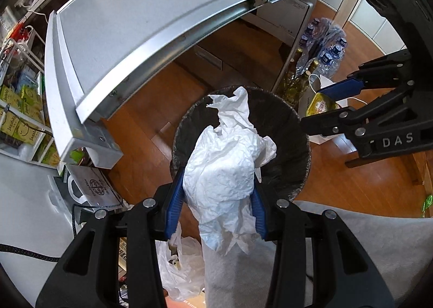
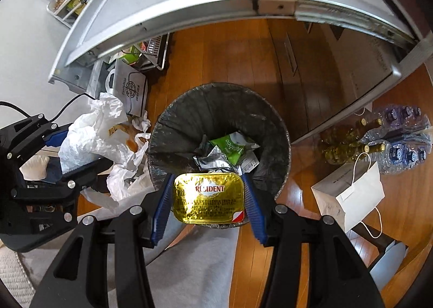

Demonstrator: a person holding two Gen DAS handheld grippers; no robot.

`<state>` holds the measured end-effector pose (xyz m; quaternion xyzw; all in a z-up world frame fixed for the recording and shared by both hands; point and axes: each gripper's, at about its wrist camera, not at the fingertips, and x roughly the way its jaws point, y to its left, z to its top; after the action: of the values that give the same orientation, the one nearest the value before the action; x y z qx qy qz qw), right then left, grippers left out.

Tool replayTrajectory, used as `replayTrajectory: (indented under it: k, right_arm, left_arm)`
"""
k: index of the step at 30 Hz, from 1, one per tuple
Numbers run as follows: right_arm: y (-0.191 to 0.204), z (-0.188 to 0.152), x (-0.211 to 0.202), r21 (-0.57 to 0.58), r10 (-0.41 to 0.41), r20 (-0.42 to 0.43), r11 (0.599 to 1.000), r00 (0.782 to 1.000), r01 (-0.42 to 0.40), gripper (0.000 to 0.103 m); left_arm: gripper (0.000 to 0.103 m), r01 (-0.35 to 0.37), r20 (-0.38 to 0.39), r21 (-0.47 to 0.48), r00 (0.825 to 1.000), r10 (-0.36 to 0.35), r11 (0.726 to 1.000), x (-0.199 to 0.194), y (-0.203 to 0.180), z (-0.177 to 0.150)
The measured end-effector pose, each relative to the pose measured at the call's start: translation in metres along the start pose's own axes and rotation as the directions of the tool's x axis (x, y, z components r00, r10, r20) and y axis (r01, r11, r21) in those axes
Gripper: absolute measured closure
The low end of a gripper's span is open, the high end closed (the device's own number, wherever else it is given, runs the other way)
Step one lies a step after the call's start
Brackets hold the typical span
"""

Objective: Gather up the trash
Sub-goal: 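Lift and carry the tissue and butter packet with both tools over the black bin, then open both tools to drop the tissue and butter packet into the bin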

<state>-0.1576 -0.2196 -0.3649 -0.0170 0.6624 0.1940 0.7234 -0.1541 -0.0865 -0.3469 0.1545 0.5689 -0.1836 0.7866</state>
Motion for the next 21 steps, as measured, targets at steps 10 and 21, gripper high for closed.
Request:
replayTrajectory:
  k: [10, 21]
  right_arm:
    - [-0.007, 0.004, 0.017, 0.027, -0.003, -0.025, 1.000, 1.000, 0.003, 0.054]
    - [-0.015, 0.011, 0.009, 0.060, -0.023, 0.015, 0.998, 1.000, 0.022, 0.028]
  left_arm:
    - [0.059, -0.008, -0.020, -0.010, 1.000, 0.008, 1.000, 0.015, 0.000, 0.005]
    - [0.024, -0.034, 0.011, -0.020, 0.999, 0.034, 0.999, 0.011, 0.003, 0.012]
